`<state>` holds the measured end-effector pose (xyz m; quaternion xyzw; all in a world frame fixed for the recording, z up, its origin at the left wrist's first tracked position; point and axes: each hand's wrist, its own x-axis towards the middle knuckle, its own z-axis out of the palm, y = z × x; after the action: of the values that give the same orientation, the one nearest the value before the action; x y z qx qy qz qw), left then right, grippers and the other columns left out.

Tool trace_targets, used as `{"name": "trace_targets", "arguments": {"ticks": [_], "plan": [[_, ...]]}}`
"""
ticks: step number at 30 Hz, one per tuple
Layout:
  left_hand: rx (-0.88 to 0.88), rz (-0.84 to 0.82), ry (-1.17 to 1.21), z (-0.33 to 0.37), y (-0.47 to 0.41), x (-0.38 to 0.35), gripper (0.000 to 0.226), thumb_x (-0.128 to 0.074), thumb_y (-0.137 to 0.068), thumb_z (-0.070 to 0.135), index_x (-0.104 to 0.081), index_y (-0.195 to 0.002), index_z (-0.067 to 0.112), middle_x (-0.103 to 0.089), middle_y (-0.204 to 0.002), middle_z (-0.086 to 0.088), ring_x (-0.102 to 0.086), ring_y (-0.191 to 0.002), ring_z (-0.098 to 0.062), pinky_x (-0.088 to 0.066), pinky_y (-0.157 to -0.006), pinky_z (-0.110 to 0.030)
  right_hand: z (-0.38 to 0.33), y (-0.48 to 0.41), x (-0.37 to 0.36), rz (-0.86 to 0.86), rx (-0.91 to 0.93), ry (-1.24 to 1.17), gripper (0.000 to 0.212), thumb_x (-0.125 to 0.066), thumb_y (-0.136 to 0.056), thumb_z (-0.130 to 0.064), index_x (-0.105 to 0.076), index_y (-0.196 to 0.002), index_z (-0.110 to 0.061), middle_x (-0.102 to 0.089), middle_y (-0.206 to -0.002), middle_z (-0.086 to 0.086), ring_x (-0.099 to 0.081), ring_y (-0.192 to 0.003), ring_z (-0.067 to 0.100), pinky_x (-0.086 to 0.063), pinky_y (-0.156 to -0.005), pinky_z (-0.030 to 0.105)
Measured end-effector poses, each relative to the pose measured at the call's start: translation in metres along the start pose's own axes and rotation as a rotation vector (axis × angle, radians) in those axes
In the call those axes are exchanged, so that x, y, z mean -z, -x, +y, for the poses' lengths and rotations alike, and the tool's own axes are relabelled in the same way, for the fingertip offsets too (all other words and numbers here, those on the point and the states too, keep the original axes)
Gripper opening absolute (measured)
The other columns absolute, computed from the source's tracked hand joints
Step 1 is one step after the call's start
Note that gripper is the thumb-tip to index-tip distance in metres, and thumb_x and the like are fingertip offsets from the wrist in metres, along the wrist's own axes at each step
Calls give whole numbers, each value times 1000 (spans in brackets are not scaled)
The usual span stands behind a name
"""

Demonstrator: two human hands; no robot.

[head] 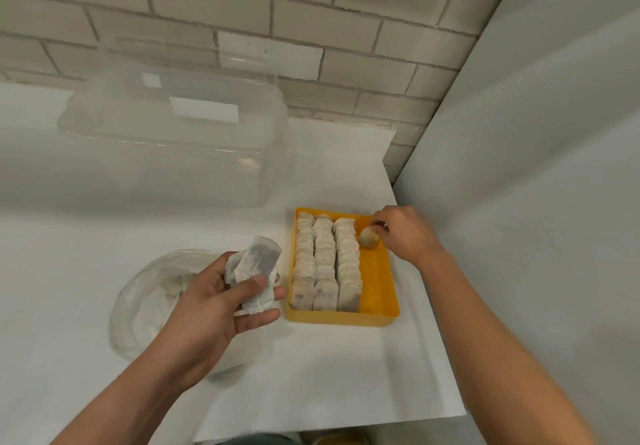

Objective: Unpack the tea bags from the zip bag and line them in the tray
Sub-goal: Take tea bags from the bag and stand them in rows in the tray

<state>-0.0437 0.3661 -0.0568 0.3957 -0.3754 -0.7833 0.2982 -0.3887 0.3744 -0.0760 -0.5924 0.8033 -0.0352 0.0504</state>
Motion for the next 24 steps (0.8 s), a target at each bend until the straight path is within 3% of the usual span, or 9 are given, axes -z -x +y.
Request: {"name": "trace_targets", "arguments": {"ticks": [8,20,24], "plan": [[5,33,7,-2,-1,-5,24,-61,-98,1,-66,-121,6,-73,-116,-21,-77,-102,-33,-64,-66,-34,1,-10,-12,-18,18,0,21,-60,-100,-26,-79,-111,-29,-70,-106,-2,-63,-94,21,-57,-75,37],[11,19,-19,2,-6,-7,22,-61,-99,1,-65,-120,4,-72,-116,-23,-77,-101,-32,-64,-66,-33,3,-11,-30,215,-38,103,15,-67,-95,-25,-73,-108,-21,-74,-102,0,-67,-90,24,-54,-78,34],[17,0,-33,2,-7,-8,23,-62,-98,2,-64,-121,5,-75,-113,-19,-77,-101,-31,-64,-67,-33,2,-2,-28,336,-70,-18,20,-75,-91,-26,-74,-110,-19,-74,-102,0,-67,-92,23,-54,-78,36]]}}
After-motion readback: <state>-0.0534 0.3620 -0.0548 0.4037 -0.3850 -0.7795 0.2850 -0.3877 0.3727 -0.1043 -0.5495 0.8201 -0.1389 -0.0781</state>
